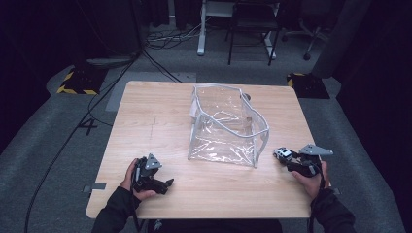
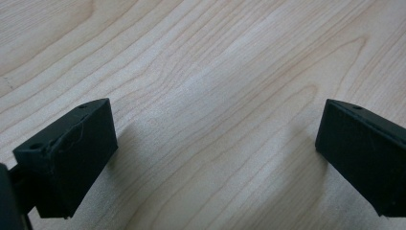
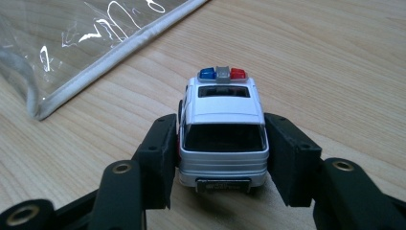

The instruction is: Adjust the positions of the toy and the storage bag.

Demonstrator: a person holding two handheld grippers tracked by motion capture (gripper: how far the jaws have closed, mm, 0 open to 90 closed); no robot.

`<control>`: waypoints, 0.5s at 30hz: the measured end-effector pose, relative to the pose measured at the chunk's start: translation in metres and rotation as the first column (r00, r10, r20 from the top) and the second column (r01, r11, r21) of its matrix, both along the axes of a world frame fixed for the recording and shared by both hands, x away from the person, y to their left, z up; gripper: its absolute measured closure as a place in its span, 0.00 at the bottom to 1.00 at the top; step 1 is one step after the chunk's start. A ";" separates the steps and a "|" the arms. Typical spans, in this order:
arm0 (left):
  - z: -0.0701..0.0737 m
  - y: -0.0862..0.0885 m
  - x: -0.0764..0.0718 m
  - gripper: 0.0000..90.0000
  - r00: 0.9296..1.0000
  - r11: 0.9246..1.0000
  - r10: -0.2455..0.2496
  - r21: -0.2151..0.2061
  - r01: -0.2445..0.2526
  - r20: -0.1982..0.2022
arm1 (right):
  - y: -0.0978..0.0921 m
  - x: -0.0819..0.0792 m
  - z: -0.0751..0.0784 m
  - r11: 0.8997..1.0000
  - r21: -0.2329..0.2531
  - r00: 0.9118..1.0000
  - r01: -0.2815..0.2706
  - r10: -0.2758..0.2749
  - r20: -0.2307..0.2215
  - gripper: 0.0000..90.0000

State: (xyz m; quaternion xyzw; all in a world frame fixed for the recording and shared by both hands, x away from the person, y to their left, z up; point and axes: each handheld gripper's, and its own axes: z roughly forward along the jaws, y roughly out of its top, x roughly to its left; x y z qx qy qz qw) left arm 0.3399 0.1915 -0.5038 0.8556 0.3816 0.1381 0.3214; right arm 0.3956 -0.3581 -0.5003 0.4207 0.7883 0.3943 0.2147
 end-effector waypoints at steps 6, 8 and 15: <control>0.000 0.000 -0.001 0.01 1.000 1.000 0.003 -0.003 -0.003 -0.009 | -0.001 -0.001 0.000 1.000 0.011 1.000 -0.007 0.007 0.000 0.54; 0.000 0.000 -0.001 0.01 1.000 1.000 0.012 -0.013 -0.012 -0.009 | -0.001 0.000 0.000 1.000 0.006 1.000 -0.012 0.012 0.001 0.54; -0.001 0.001 -0.003 0.01 1.000 1.000 0.015 -0.019 -0.015 -0.016 | 0.001 0.001 0.000 1.000 -0.002 1.000 -0.014 0.014 -0.009 0.54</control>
